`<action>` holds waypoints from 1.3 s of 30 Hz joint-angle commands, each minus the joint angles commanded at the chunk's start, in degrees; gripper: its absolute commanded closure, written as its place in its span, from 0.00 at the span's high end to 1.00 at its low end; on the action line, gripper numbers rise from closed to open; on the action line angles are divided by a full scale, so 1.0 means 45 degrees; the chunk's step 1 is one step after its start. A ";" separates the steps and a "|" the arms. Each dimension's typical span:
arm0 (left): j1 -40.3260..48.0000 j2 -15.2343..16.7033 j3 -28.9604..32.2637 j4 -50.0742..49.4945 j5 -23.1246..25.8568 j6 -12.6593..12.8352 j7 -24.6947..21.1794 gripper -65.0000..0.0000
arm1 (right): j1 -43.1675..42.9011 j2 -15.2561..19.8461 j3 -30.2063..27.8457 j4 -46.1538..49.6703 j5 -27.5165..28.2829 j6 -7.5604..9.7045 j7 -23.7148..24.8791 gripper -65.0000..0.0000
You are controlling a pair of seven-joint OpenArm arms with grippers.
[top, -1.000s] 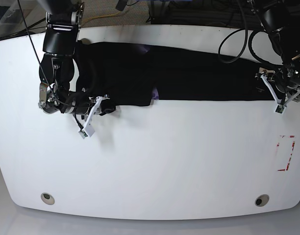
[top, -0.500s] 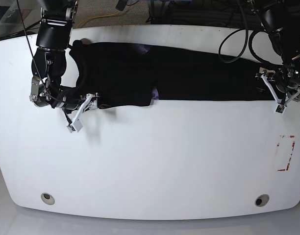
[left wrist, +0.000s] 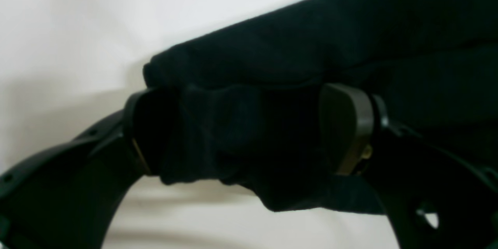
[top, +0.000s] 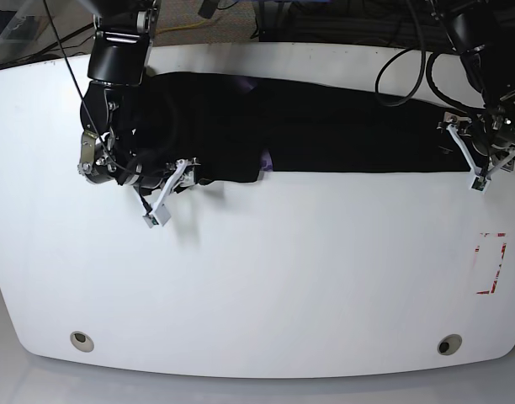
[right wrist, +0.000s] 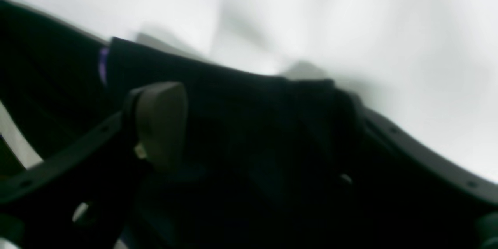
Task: Fold the T-shirt properly
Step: 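Tuck the loose sleeve under with the right gripper, smoothing the folded strip, then grasp both ends of the folded strip with the right and left grippers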
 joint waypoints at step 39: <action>-0.0371 -0.0274 -0.2833 -0.0606 -0.2657 0.0000 0.1426 0.83 | -0.6017 0.0020 0.2344 0.7971 0.0821 0.2256 0.0020 0.77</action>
